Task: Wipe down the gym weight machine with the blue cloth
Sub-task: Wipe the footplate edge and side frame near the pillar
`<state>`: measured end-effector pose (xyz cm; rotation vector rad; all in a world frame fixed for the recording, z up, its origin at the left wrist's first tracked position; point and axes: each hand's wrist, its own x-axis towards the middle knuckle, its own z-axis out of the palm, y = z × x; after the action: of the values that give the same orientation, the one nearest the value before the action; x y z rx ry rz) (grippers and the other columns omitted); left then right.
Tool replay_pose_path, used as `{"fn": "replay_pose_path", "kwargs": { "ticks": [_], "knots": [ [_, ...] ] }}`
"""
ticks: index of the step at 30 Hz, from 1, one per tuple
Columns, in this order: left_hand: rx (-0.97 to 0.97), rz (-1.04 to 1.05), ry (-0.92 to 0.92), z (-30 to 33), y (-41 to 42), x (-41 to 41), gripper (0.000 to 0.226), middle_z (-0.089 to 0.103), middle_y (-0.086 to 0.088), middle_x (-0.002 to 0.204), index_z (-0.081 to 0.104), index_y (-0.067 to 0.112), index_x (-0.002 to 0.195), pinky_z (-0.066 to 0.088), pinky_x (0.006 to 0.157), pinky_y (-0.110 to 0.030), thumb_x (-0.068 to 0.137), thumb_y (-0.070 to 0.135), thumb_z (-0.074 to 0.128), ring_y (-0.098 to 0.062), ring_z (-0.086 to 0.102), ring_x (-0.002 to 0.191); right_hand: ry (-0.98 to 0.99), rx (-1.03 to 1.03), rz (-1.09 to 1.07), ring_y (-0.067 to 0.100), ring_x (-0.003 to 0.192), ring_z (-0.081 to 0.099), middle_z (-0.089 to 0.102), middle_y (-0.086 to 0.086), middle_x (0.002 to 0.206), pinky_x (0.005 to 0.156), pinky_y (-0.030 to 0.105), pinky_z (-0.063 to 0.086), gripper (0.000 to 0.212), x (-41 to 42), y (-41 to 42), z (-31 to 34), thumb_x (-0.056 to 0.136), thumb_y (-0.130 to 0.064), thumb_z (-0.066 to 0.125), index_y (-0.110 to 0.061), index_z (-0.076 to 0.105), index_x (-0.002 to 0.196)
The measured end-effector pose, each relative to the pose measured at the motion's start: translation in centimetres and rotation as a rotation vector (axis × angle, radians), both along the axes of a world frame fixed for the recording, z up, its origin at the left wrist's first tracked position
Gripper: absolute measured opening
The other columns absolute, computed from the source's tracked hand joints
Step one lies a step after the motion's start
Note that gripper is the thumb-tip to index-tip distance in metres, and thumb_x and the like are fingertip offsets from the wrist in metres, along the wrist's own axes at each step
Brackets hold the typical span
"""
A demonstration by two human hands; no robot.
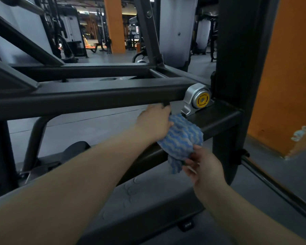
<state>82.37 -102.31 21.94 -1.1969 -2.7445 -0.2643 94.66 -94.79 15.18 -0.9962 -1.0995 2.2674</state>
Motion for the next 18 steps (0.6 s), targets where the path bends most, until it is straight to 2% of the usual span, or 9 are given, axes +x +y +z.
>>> {"fn": "replay_pose_path", "kwargs": {
  "ticks": [2,5,8,10,13,14,16,17,18],
  "knots": [
    [0.06,0.024,0.099,-1.3,0.4,3.5,0.058,0.04,-0.013,0.136,0.032,0.012,0.138,0.036,0.098,-0.04,0.094,0.049,0.04,-0.03,0.038,0.123,-0.045,-0.01,-0.03,0.012,0.056,0.044,0.052,0.003,0.072,0.055,0.026,0.041,0.019,-0.5,0.7,-0.2,0.094,-0.007,0.045,-0.018,0.06,0.089],
    [-0.067,0.012,0.019,-2.7,1.3,6.0,0.099,0.023,-0.018,0.148,0.014,0.008,0.147,0.029,0.107,-0.045,0.079,0.074,0.042,-0.035,0.027,0.132,-0.063,-0.063,-0.054,0.014,0.06,0.047,0.054,0.005,0.072,0.054,0.026,0.042,0.018,-1.4,1.4,-1.0,0.095,-0.008,0.042,-0.014,0.059,0.093],
    [-0.113,-0.014,-0.062,-2.1,2.0,3.7,0.116,0.015,-0.016,0.152,0.007,0.011,0.149,0.024,0.112,-0.045,0.067,0.077,0.056,-0.035,0.021,0.136,-0.024,-0.126,-0.02,0.016,0.065,0.054,0.057,0.007,0.077,0.05,0.025,0.045,0.018,-1.9,1.8,-1.8,0.095,-0.009,0.042,-0.01,0.058,0.1],
    [-0.119,-0.02,-0.171,-1.2,2.5,2.4,0.118,0.021,-0.01,0.15,0.01,0.016,0.149,0.03,0.109,-0.041,0.061,0.075,0.064,-0.031,0.028,0.134,0.02,-0.197,0.01,0.017,0.066,0.056,0.059,0.007,0.078,0.053,0.024,0.047,0.018,-2.2,2.1,-2.0,0.095,-0.011,0.042,-0.007,0.059,0.092],
    [-0.091,-0.042,-0.455,0.6,2.7,0.6,0.103,0.04,0.002,0.138,0.025,0.019,0.143,0.038,0.098,-0.03,0.063,0.063,0.072,-0.019,0.044,0.121,0.097,-0.302,0.024,0.013,0.058,0.055,0.056,0.003,0.08,0.055,0.023,0.048,0.019,-3.3,2.8,-2.2,0.096,-0.017,0.043,-0.011,0.058,0.086],
    [-0.072,-0.042,-0.563,1.2,2.6,0.0,0.095,0.044,0.005,0.133,0.028,0.021,0.142,0.038,0.095,-0.027,0.066,0.057,0.074,-0.015,0.047,0.116,0.104,-0.331,0.022,0.012,0.063,0.056,0.054,0.002,0.089,0.062,0.025,0.05,0.017,-3.7,3.0,-2.4,0.096,-0.019,0.042,-0.012,0.057,0.092],
    [-0.052,-0.03,-0.703,1.7,2.5,-1.1,0.083,0.048,0.006,0.126,0.03,0.022,0.141,0.038,0.091,-0.026,0.073,0.047,0.072,-0.011,0.047,0.105,0.106,-0.368,0.021,0.02,0.103,0.056,0.047,0.001,0.113,0.096,0.038,0.043,0.02,-4.5,3.3,-2.5,0.097,-0.026,0.041,-0.017,0.053,0.112],
    [-0.052,-0.025,-0.742,1.6,2.5,-1.6,0.079,0.05,0.006,0.122,0.031,0.022,0.141,0.038,0.09,-0.026,0.076,0.044,0.069,-0.01,0.048,0.1,0.112,-0.383,0.032,0.025,0.119,0.048,0.047,-0.001,0.123,0.106,0.045,0.034,0.029,-4.9,3.3,-2.6,0.097,-0.03,0.042,-0.019,0.052,0.121],
    [-0.055,-0.019,-0.773,1.5,2.6,-2.0,0.073,0.05,0.006,0.116,0.032,0.022,0.14,0.038,0.088,-0.025,0.079,0.043,0.066,-0.008,0.049,0.095,0.155,-0.408,0.059,0.029,0.125,0.046,0.049,0.001,0.13,0.108,0.051,0.03,0.034,-5.2,3.2,-2.7,0.096,-0.033,0.043,-0.018,0.053,0.124]
  ]
}}
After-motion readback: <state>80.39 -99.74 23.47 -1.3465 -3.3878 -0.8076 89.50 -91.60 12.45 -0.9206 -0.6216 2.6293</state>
